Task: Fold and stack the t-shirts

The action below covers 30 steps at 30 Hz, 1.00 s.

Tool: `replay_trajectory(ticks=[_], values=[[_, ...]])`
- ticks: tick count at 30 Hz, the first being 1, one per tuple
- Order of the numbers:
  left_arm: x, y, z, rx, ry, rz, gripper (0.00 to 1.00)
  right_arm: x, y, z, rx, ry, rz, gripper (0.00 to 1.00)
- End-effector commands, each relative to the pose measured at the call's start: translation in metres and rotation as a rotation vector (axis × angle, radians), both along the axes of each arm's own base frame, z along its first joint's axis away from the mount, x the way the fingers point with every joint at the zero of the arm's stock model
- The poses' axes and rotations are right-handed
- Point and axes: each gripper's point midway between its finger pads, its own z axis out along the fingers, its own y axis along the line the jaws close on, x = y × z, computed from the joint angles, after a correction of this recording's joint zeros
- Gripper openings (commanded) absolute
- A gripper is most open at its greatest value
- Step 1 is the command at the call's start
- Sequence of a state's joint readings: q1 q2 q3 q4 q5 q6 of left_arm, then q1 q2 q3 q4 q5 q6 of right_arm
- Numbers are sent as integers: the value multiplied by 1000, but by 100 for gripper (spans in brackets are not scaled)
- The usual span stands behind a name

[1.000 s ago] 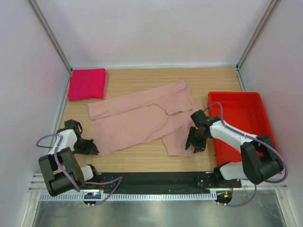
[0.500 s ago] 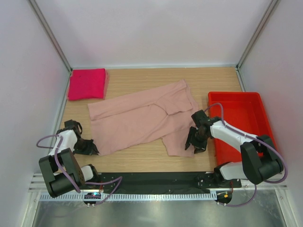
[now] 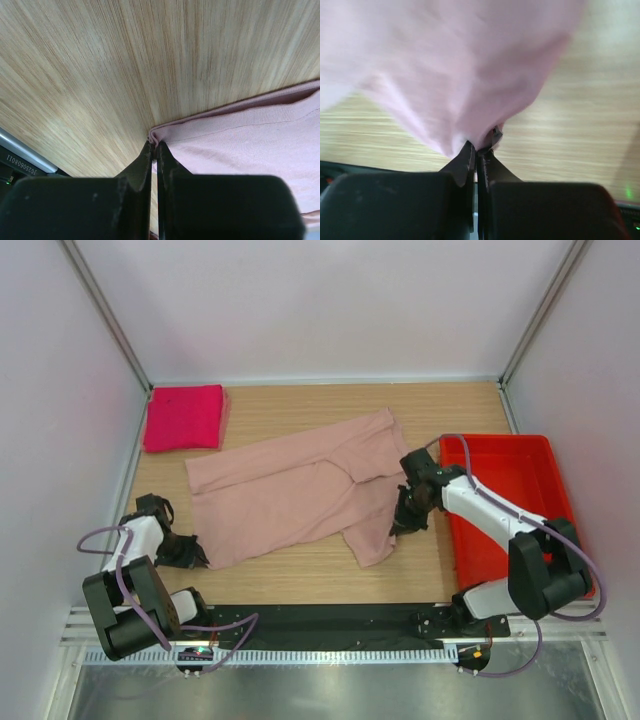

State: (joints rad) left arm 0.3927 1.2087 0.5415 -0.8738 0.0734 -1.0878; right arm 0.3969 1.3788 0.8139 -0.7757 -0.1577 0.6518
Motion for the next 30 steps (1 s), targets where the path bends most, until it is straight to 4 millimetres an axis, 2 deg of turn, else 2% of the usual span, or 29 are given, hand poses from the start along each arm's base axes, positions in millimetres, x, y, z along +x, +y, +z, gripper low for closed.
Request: replay_trajectory(ticks=[1, 2, 3, 4, 5, 6, 8, 10, 12, 16, 19, 22, 27, 30], values=[[-2, 4, -5, 26, -1, -13, 0, 45, 25, 24, 59, -60, 43, 1], [-2, 4, -4, 25, 0, -15, 0, 52, 31, 26, 72, -55, 48, 1], [-1, 5, -3, 28, -6, -16, 0, 71, 42, 36, 102, -81, 55, 3], [-1, 5, -3, 30, -6, -16, 0, 78, 54, 40, 147, -67, 78, 7], [1, 6, -1, 33, -14, -19, 0, 85, 61, 28, 151, -16, 87, 15], [2, 8, 0, 40, -19, -17, 0, 98, 68, 45, 162, -27, 100, 30], [5, 9, 2, 44, -26, -26, 0, 104, 68, 47, 139, -7, 129, 39], [5, 10, 3, 49, -26, -31, 0, 110, 65, 54, 122, -51, 135, 42], [6, 10, 4, 49, -29, -35, 0, 106, 61, 59, 118, -77, 139, 47], [7, 8, 3, 41, -37, -36, 0, 93, 57, 52, 120, -66, 121, 53], [7, 6, 2, 27, -44, -38, 0, 92, 59, 43, 142, -77, 119, 59], [7, 3, 1, 18, -46, -39, 0, 98, 65, 32, 161, -79, 150, 64], [8, 3, 1, 13, -54, -41, 0, 120, 67, 26, 127, -114, 192, 64], [8, 2, 1, 12, -58, -47, 0, 125, 69, 20, 120, -94, 191, 64]])
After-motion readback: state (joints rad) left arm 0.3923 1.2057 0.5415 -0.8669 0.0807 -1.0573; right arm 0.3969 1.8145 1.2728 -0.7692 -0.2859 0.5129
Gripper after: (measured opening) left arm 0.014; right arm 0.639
